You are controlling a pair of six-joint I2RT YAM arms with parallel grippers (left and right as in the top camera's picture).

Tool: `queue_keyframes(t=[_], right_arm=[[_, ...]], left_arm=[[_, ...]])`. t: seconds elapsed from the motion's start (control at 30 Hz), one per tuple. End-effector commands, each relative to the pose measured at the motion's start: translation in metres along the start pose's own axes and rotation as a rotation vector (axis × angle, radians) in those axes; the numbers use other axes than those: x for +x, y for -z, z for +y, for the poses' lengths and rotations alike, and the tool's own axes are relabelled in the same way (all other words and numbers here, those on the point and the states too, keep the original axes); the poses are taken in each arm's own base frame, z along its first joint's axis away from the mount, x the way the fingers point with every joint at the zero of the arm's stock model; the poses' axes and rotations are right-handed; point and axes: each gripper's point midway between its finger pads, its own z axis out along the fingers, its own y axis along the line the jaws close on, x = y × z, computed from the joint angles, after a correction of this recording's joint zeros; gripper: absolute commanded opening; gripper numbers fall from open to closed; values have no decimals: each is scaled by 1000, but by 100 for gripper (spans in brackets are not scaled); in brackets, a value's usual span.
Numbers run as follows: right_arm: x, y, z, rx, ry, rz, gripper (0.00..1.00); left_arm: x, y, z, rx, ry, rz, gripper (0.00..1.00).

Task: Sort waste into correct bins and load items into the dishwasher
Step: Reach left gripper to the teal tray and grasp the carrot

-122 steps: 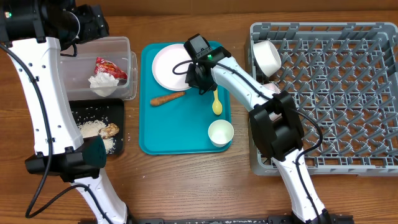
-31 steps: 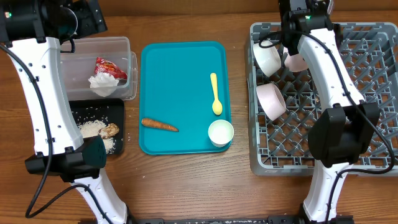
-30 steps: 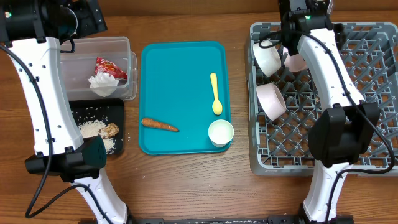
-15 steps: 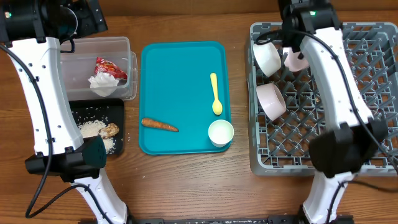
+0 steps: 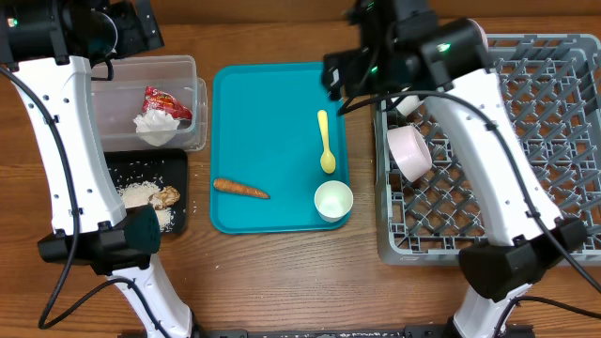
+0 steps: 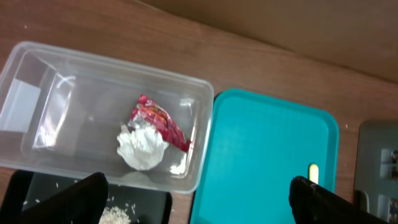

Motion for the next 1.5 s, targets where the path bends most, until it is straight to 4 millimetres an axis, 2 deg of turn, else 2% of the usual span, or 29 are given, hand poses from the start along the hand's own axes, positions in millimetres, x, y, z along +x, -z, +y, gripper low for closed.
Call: queue_keyframes(t=[0.0,0.07,0.3,0.43,0.5,0.6,0.7,0.73,0.8,0.9,1.0,1.1,1.3,1.47], right_arm=[[13,-10,11,-47,-26,58,90],[24,-17,13,-44,-29,95,87],[59,-48,31,-45,-32,203,87],[57,-50,29,-44,-63,194,88],[51,-48,22,-40,-88,174,88],[45,-44,1,-18,-154,162,88],[46,-34,-25,13,-200,172,88],[47,-29,-34,22,-209,176,88],[49,-20,-49,39,-229,179,88],[48,-6,-74,64,-287,164,88],[47,2,-90,79,-325,148,88],[47,4,-95,82,-339,148,88],[48,4,-94,81,-333,151,88],[50,4,-94,81,-320,160,88]], left_arm=[[7,-1,-10,35,-33,27,94],[10,-1,-11,34,-40,40,94],[33,0,-24,43,-79,123,91],[65,-4,-58,134,-123,242,78],[85,-10,-83,178,-158,306,79],[120,-27,-102,137,-224,413,93],[162,-47,-106,45,-260,541,91],[176,-52,-108,29,-264,585,86],[202,-60,-108,-6,-247,670,81],[235,-67,-105,-75,-203,770,80],[252,-73,-95,-175,-149,805,72],[259,-80,-76,-321,-84,787,71],[270,-105,-68,-377,-6,751,70],[276,-127,-52,-466,57,675,71]])
